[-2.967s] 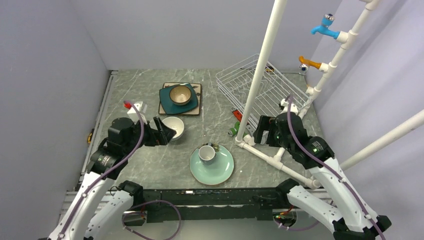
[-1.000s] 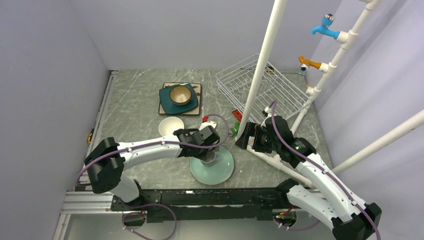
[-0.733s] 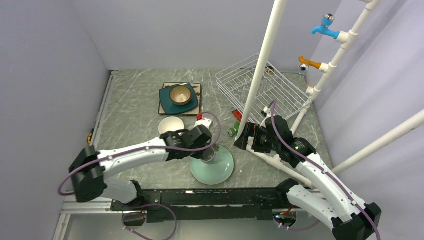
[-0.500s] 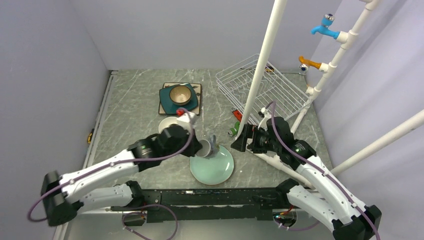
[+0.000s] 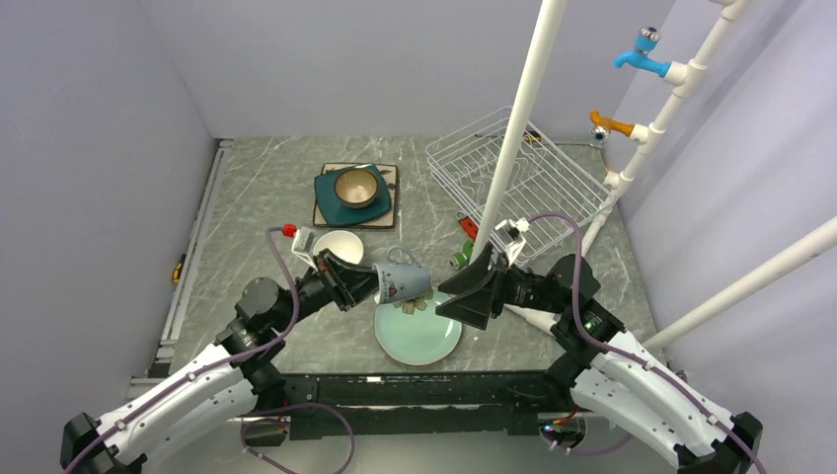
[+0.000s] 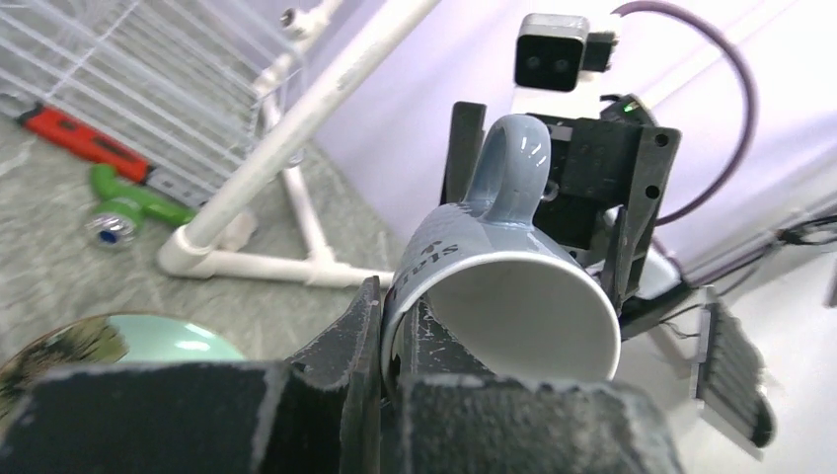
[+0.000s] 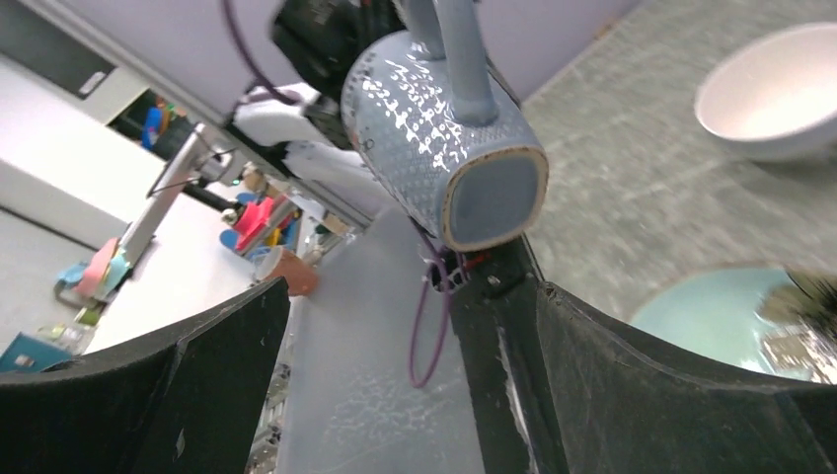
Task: Load the mixed dishes into the dish rack
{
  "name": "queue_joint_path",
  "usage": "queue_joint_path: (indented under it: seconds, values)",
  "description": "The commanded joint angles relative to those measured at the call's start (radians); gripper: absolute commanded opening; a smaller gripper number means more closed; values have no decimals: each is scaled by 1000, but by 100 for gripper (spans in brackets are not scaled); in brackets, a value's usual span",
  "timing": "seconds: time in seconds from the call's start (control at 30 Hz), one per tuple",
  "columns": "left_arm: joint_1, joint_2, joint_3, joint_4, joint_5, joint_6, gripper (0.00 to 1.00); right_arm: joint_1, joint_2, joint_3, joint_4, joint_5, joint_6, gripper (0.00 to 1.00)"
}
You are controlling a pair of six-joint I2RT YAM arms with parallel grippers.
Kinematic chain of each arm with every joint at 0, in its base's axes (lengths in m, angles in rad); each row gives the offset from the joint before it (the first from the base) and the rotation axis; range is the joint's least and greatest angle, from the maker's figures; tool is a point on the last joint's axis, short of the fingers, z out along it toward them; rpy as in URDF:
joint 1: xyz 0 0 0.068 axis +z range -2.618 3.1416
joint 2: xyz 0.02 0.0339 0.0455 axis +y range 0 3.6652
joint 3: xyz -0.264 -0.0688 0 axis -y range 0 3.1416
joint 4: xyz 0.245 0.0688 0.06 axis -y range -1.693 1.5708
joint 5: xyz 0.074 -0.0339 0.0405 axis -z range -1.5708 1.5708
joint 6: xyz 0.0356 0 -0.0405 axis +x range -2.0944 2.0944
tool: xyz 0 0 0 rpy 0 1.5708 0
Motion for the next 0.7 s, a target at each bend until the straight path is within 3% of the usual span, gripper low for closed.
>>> queue_joint_path:
  seconds: [0.0,0.3,0.53,0.67]
  values:
    - [10,-18,-78,437,47,-172,0,87,36,3,283,92,62,96]
    - [22,111,-237,892,-5,-373,0,284,139,-40,490,385,99,94]
    - [22,212,-263,1058,-9,-432,0,381,171,-75,574,623,134,89]
    - [22,218,-259,1050,-11,-426,0,402,187,-81,613,682,152,88]
